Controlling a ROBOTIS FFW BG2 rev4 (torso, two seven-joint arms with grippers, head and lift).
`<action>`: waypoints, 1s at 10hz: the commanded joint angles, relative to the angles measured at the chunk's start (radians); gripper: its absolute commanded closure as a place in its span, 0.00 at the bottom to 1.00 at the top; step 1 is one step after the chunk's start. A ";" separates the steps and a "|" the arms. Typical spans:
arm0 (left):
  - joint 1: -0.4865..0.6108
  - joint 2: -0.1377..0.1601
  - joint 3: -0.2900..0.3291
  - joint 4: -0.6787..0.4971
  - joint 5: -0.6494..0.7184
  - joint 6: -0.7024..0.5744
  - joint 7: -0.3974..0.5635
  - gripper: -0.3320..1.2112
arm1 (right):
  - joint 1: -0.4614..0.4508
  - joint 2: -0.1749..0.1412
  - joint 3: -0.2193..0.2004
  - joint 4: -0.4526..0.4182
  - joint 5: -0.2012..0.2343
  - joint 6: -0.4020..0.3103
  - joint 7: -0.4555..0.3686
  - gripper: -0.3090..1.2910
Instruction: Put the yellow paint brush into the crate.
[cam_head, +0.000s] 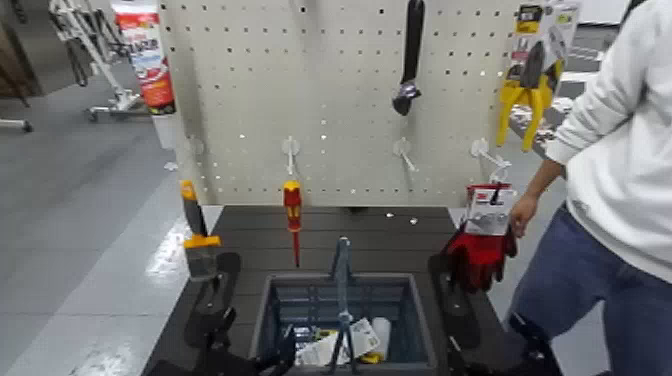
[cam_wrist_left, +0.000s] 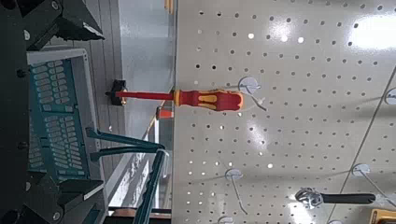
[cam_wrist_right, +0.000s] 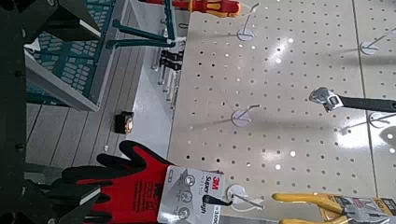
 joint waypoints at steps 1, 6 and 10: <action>0.016 -0.061 0.011 0.011 -0.011 -0.046 0.032 0.32 | -0.001 0.001 0.000 0.001 0.002 0.002 0.000 0.28; 0.022 -0.071 0.029 0.012 0.015 -0.052 0.037 0.33 | -0.003 0.002 -0.001 0.001 0.002 0.009 0.000 0.28; -0.007 -0.081 0.121 -0.002 0.017 0.008 -0.028 0.33 | -0.005 0.002 0.000 0.003 0.002 0.009 0.000 0.28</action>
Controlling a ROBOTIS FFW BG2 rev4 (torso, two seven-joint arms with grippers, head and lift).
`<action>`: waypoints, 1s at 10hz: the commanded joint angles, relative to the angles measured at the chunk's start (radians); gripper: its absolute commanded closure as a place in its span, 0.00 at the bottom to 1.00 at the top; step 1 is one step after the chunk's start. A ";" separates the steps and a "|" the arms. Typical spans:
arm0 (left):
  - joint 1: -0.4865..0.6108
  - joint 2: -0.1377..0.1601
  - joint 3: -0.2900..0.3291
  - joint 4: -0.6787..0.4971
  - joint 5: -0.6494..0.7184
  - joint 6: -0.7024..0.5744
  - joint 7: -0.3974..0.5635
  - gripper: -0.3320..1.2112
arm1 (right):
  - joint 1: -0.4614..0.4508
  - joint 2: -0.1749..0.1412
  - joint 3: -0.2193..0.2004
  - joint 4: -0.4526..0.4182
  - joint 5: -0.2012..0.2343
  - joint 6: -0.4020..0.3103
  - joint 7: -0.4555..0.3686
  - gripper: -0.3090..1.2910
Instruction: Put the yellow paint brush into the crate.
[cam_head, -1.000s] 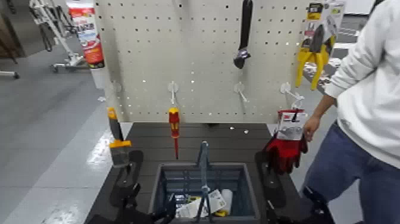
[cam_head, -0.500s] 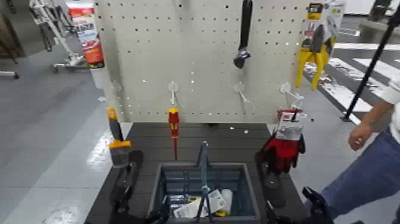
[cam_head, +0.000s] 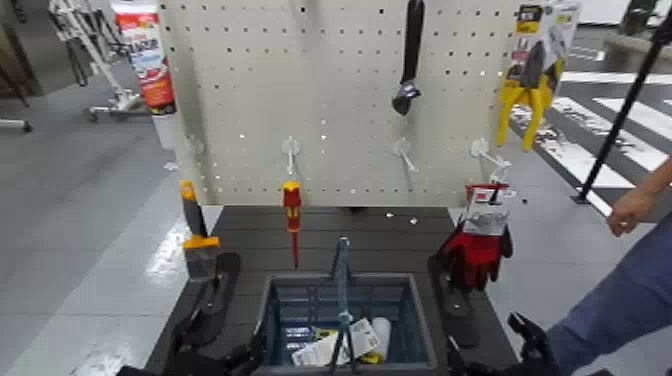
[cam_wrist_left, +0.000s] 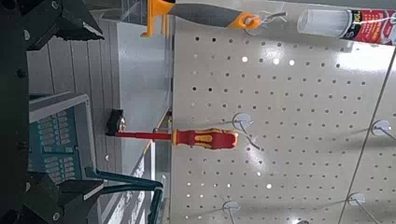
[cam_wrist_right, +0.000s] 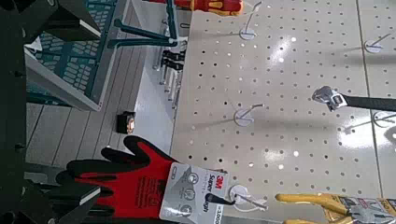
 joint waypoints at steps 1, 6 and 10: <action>-0.024 -0.078 0.057 -0.012 0.007 0.042 -0.046 0.32 | 0.000 0.000 0.001 -0.001 0.000 0.000 0.000 0.28; -0.061 -0.075 0.106 -0.015 0.027 0.112 -0.076 0.33 | 0.002 0.001 0.004 -0.001 0.000 0.000 -0.003 0.28; -0.091 -0.064 0.163 -0.011 0.030 0.147 -0.104 0.33 | -0.002 -0.002 0.009 -0.001 -0.002 0.000 -0.006 0.28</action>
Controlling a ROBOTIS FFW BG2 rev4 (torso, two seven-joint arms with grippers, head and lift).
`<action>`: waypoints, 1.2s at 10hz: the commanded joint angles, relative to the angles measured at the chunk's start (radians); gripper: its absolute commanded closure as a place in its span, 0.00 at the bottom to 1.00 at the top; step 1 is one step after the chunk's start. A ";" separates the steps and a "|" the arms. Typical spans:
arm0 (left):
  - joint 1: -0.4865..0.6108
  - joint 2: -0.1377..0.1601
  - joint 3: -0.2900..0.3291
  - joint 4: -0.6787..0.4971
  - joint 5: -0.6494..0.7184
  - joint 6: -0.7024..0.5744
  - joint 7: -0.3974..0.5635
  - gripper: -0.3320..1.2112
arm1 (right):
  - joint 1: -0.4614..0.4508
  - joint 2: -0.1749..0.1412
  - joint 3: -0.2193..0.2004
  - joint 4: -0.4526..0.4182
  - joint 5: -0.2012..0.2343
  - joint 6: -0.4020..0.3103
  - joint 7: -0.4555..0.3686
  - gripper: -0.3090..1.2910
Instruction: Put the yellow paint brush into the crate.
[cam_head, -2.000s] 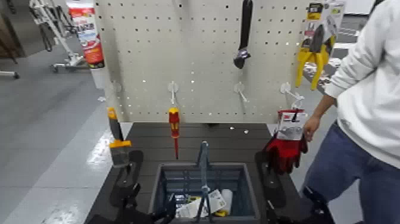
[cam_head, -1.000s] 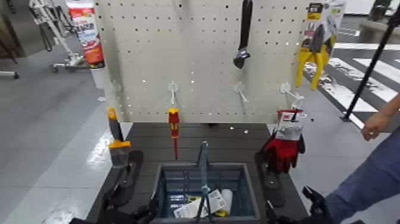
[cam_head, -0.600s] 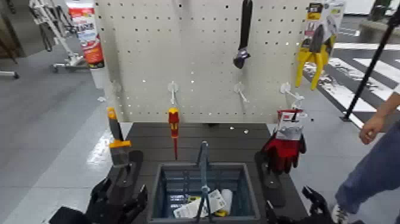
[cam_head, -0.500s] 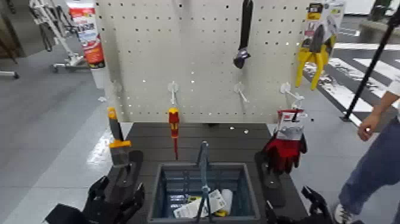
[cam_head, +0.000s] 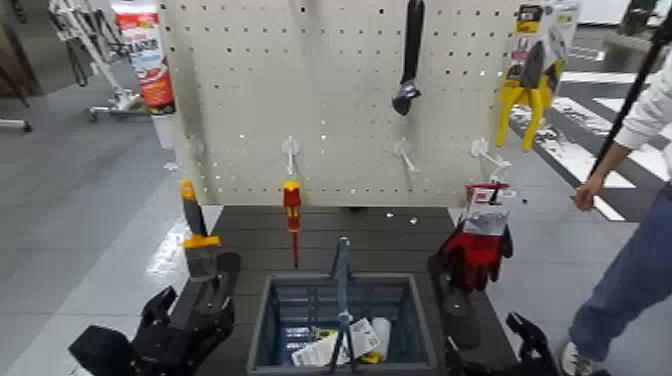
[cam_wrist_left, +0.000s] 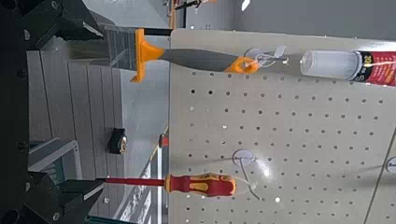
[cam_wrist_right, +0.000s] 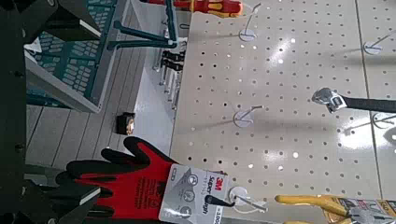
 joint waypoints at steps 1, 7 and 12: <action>-0.011 -0.063 0.046 0.001 -0.001 0.010 -0.003 0.33 | -0.002 0.001 0.000 0.000 -0.001 0.002 0.000 0.28; -0.110 -0.012 0.127 0.031 0.041 0.116 -0.109 0.32 | -0.012 0.003 0.007 0.008 -0.002 0.005 0.003 0.28; -0.205 0.023 0.164 0.102 0.061 0.136 -0.188 0.30 | -0.028 0.006 0.012 0.021 -0.005 0.006 0.020 0.28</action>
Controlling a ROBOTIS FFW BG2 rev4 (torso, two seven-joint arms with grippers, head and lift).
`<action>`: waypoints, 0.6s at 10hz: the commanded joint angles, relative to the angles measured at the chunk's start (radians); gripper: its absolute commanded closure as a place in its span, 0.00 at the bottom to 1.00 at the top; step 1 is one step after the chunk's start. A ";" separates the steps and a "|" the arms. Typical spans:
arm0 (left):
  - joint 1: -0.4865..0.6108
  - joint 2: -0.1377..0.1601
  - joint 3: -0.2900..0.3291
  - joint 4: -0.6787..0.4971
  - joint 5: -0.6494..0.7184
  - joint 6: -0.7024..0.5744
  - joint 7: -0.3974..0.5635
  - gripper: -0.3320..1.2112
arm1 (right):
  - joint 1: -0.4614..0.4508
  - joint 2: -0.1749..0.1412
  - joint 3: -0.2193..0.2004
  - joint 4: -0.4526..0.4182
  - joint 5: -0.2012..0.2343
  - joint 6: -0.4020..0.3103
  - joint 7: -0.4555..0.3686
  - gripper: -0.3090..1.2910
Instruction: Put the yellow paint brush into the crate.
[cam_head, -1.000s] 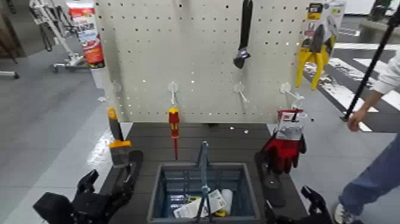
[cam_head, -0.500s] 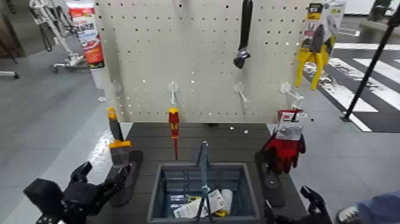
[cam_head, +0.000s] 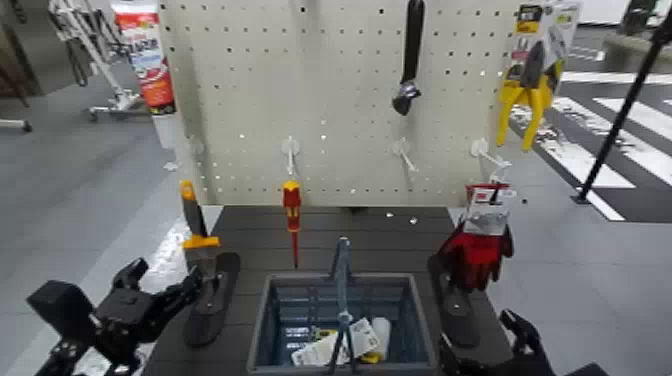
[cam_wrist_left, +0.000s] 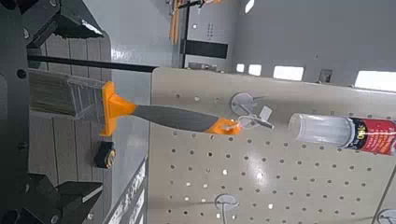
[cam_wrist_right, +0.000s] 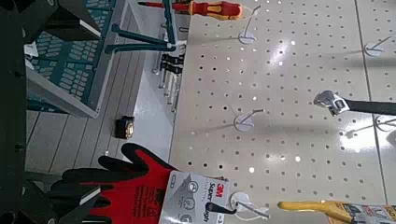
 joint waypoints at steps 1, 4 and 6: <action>-0.051 0.020 0.013 0.041 0.011 0.003 -0.026 0.30 | -0.005 0.001 0.002 0.005 -0.004 0.000 0.006 0.28; -0.103 0.046 0.013 0.090 0.009 0.006 -0.055 0.30 | -0.010 0.003 0.003 0.007 -0.004 0.000 0.008 0.28; -0.139 0.052 0.024 0.132 0.008 0.003 -0.081 0.30 | -0.012 0.003 0.005 0.008 -0.006 0.000 0.008 0.28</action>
